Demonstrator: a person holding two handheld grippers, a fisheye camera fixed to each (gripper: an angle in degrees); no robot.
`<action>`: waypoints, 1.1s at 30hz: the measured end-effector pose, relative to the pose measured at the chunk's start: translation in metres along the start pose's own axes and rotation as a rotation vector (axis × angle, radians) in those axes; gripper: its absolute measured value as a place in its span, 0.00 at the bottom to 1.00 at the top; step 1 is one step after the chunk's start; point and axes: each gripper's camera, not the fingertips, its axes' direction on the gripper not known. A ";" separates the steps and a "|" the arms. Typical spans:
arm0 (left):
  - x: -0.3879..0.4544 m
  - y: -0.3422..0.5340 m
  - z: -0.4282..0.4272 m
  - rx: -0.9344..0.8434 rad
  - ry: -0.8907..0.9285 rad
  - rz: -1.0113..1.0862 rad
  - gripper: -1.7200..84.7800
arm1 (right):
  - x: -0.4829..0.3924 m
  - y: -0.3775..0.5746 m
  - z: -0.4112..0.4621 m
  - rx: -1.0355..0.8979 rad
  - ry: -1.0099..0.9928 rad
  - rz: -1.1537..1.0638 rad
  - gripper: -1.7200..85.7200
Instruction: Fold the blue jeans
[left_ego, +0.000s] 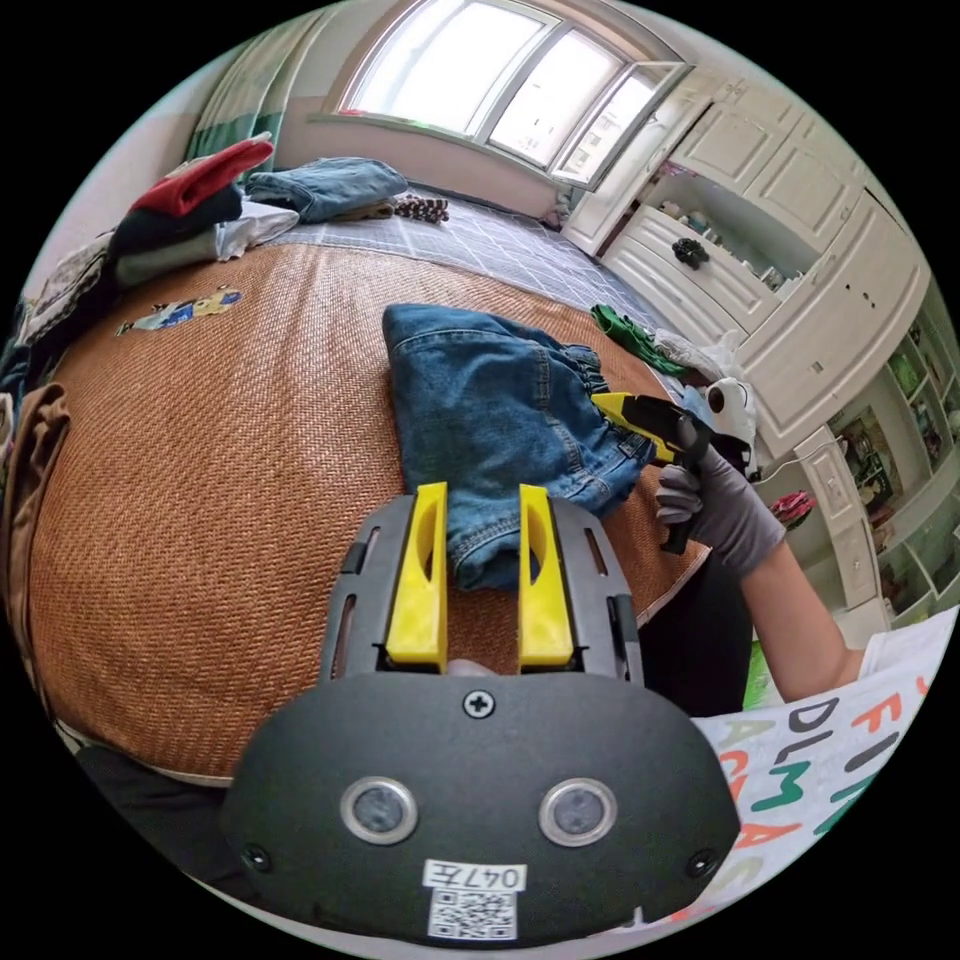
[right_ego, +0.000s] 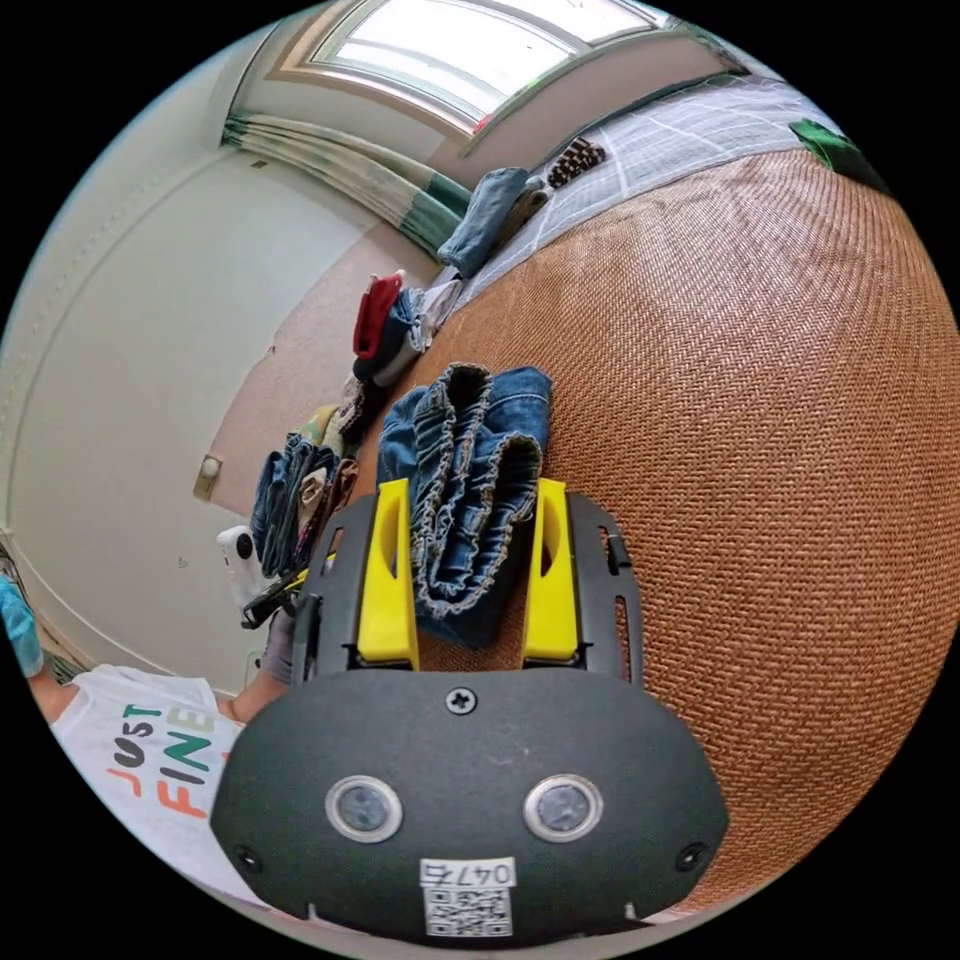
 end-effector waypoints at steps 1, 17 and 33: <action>-0.012 0.004 0.009 0.002 0.016 -0.010 0.14 | 0.003 -0.001 -0.001 -0.002 -0.004 -0.001 0.16; -0.164 0.071 0.099 0.062 0.278 -0.096 0.12 | 0.011 -0.008 -0.054 0.092 -0.383 0.159 0.07; -0.403 0.046 0.232 0.001 0.723 -0.090 0.09 | -0.254 -0.237 0.003 -0.066 -0.426 -0.176 0.07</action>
